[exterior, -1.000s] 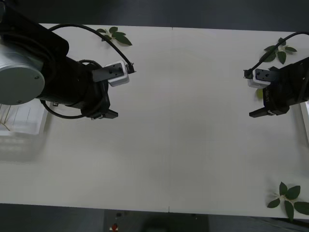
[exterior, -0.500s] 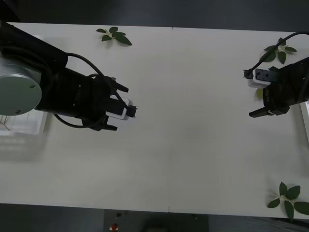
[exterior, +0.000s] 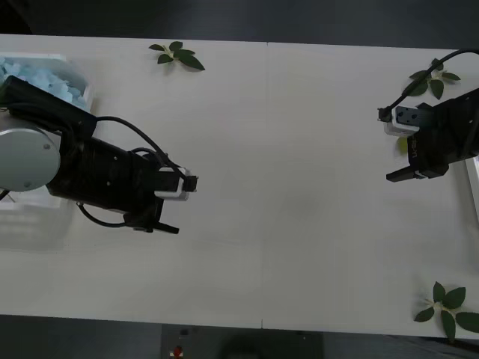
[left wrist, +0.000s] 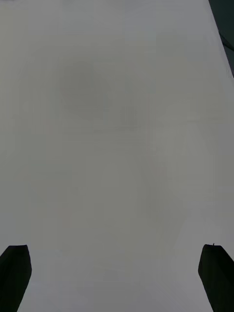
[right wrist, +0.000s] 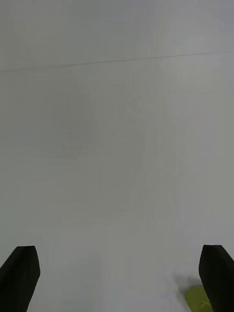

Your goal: Put the red flowers into the right box and the blue flowers into the left box

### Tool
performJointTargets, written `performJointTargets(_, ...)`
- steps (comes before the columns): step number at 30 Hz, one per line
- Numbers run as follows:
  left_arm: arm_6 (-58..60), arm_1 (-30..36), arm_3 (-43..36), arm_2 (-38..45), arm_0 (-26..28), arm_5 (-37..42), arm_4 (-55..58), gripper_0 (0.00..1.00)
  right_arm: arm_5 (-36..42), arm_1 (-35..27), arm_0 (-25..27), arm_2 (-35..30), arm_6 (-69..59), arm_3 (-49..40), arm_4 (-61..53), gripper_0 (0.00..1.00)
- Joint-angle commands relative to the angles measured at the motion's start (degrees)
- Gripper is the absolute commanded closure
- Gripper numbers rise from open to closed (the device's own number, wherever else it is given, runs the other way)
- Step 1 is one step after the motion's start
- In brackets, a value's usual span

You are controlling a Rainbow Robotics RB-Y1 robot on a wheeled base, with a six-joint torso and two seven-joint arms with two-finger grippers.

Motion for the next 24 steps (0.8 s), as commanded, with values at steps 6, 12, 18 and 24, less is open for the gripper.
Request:
performJointTargets(6,-0.9,-1.3,1.2,0.1,1.5,0.2,0.4,0.0,-0.4,-1.4,-1.8,-0.7,-0.6,-0.5,-0.4,0.04)
performJointTargets(12,-0.9,-7.3,6.8,0.4,6.4,-3.1,1.4,0.0,-0.4,-1.4,-1.8,-0.7,-0.6,-0.5,-0.4,0.05)
performJointTargets(18,-0.9,-7.3,6.8,0.4,6.4,-3.1,1.4,0.0,-0.4,-1.4,-1.8,-0.7,-0.6,-0.5,-0.4,0.05)
performJointTargets(24,-0.9,-7.3,6.8,0.4,6.4,-3.1,1.4,0.0,-0.4,-1.4,-1.8,-0.7,-0.6,-0.5,-0.4,0.05)
